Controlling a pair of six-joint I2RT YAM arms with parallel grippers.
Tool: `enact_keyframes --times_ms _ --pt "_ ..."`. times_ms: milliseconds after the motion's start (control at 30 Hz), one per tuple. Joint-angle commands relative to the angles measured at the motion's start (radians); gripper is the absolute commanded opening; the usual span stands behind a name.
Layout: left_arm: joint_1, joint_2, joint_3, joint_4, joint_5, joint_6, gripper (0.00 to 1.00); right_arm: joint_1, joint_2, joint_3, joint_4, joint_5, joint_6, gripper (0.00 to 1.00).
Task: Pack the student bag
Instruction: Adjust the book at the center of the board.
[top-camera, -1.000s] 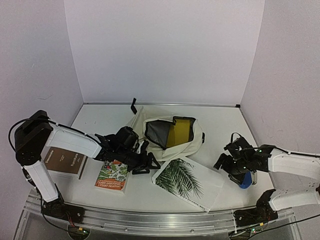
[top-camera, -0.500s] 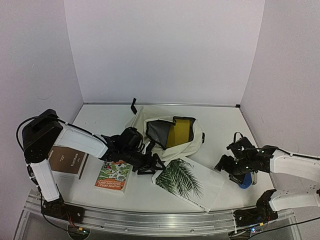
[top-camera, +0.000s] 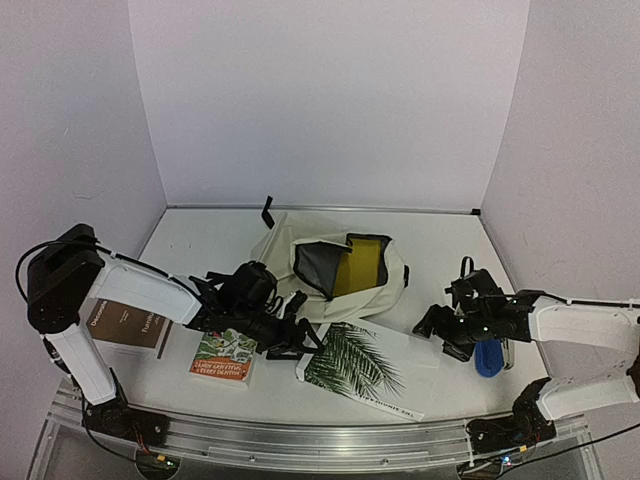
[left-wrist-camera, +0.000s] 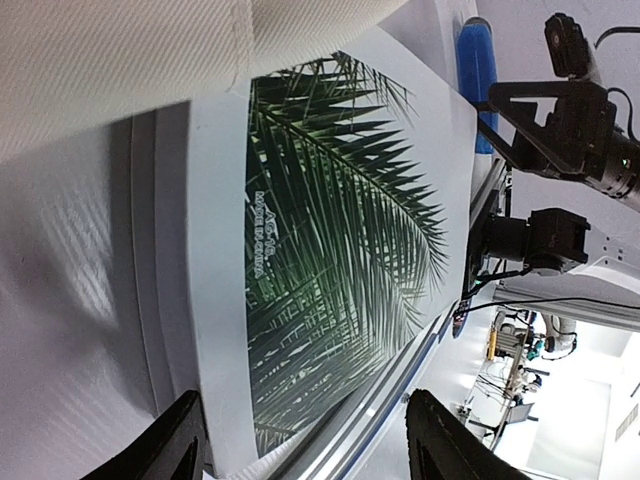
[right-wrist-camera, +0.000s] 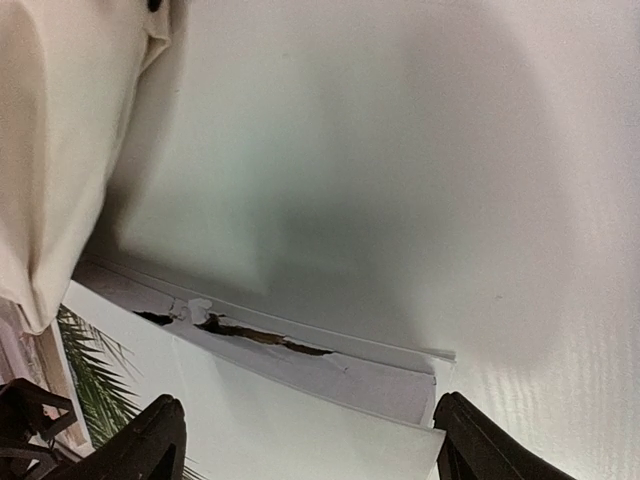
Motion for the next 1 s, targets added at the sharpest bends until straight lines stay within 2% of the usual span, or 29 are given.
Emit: enact_keyframes --times_ms 0,167,300,400,633,833,967 --pt "-0.008 -0.132 -0.060 -0.002 -0.019 -0.034 0.68 0.009 0.057 0.058 0.188 -0.087 -0.039 0.84" --pt "-0.011 -0.215 -0.107 -0.056 -0.056 -0.055 0.68 0.024 0.137 0.095 0.264 -0.115 -0.069 0.83" --pt "-0.011 -0.254 -0.102 -0.187 -0.133 -0.048 0.69 0.029 0.177 0.123 0.267 -0.086 -0.081 0.83" --pt "-0.011 -0.250 -0.084 -0.245 -0.185 -0.054 0.70 0.030 0.173 0.123 0.242 -0.050 -0.079 0.89" --pt "-0.010 -0.209 -0.071 -0.191 -0.205 -0.071 0.75 0.029 0.104 0.070 0.151 0.010 -0.062 0.98" --pt "-0.009 -0.115 -0.013 -0.154 -0.177 -0.040 0.76 0.029 0.051 -0.010 0.136 -0.024 -0.027 0.98" --pt "-0.005 -0.073 0.004 -0.138 -0.167 -0.037 0.76 0.030 0.039 -0.029 0.136 -0.073 -0.043 0.92"
